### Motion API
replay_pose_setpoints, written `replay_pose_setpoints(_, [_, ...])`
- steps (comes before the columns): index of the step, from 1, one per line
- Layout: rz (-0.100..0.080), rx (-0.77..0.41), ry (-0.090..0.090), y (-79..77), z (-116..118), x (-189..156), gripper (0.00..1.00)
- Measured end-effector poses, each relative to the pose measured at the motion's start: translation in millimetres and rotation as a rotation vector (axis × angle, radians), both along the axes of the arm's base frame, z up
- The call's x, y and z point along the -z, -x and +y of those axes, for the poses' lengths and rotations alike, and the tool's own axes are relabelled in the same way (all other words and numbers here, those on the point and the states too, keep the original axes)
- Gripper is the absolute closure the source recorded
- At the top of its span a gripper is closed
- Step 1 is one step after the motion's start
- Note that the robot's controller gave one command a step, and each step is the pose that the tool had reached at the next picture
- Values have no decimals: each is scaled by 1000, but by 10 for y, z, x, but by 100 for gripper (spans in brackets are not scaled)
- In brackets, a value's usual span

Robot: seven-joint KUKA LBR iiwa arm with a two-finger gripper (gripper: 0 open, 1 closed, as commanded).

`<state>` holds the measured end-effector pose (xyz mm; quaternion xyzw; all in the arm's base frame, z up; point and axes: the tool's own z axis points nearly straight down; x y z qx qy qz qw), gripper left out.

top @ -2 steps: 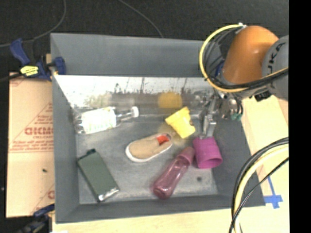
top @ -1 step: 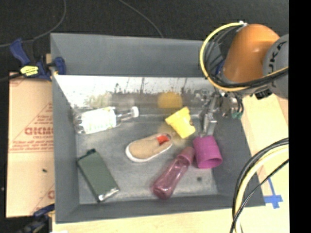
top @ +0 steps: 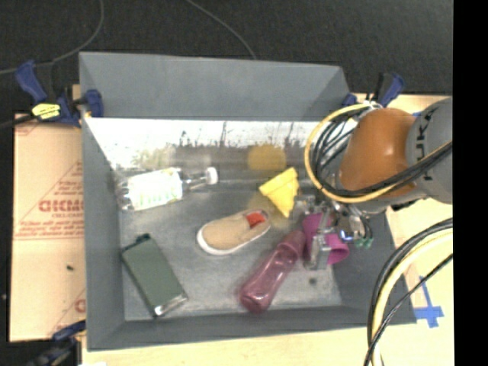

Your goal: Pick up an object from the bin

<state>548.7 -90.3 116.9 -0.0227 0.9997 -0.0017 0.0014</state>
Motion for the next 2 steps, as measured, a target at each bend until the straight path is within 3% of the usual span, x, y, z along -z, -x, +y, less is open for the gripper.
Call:
replay_pose_setpoints(1, [0, -131, 1, 100, -132, 189, 0])
replay_pose_setpoints(2, [-5, -150, 3, 44, -154, 211, 0])
